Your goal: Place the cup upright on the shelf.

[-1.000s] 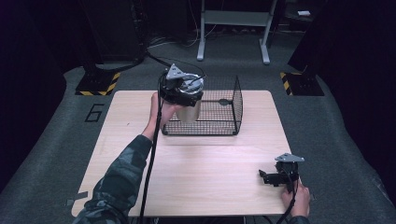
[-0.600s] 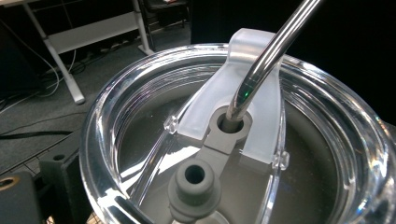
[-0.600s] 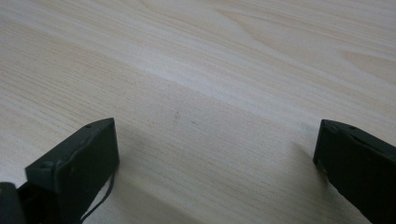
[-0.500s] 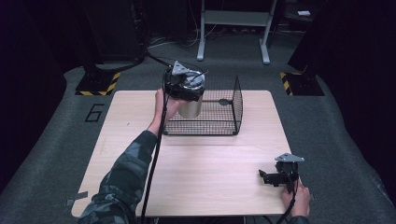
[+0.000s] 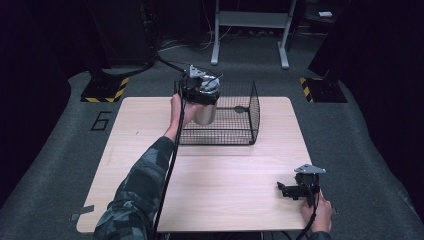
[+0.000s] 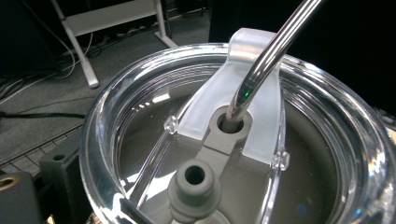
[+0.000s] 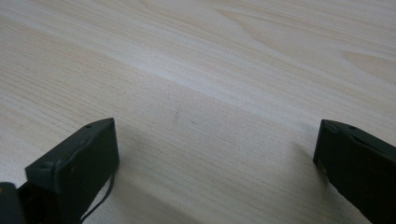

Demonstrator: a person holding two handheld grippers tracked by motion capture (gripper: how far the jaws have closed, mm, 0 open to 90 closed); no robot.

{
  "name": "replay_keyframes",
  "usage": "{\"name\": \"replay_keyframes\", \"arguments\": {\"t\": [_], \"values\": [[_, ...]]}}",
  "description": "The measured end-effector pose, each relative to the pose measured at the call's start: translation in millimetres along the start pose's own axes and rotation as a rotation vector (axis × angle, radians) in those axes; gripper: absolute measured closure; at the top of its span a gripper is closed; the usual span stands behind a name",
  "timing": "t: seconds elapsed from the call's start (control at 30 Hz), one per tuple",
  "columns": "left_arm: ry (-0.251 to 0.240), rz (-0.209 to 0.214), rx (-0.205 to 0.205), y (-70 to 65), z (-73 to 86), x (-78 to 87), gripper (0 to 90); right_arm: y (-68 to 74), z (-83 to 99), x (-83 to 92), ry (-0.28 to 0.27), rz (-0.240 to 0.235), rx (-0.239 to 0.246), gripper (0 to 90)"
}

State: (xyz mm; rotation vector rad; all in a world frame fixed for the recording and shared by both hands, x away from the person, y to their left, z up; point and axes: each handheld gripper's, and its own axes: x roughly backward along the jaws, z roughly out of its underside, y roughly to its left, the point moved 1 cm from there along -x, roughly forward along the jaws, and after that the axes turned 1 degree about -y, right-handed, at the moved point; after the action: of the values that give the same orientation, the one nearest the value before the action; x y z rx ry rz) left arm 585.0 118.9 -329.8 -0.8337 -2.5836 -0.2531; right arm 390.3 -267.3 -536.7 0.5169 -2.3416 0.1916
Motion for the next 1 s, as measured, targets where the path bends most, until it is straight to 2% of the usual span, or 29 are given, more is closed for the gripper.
{"name": "replay_keyframes", "arguments": {"t": [0.17,0.47,0.57,0.67,1.0], "values": [[0.023,-0.008,-0.004,2.9,4.2,-12.6,3.6,-0.4,-0.1,-0.3,-0.004,0.0,0.004,0.0],[0.037,-0.044,0.051,8.1,16.4,-32.8,3.6,-0.4,0.0,-0.6,-0.008,0.002,0.004,0.0],[0.061,-0.042,0.063,9.5,21.1,-38.3,3.6,-0.5,0.0,-0.7,-0.008,0.003,0.006,0.0],[0.067,-0.054,0.07,9.7,26.4,-44.8,3.6,-0.2,0.0,-0.6,-0.007,0.003,0.003,0.0],[0.095,-0.054,0.103,7.3,38.6,-60.2,3.6,-0.4,0.1,-0.5,-0.004,0.002,0.007,0.0]]}}
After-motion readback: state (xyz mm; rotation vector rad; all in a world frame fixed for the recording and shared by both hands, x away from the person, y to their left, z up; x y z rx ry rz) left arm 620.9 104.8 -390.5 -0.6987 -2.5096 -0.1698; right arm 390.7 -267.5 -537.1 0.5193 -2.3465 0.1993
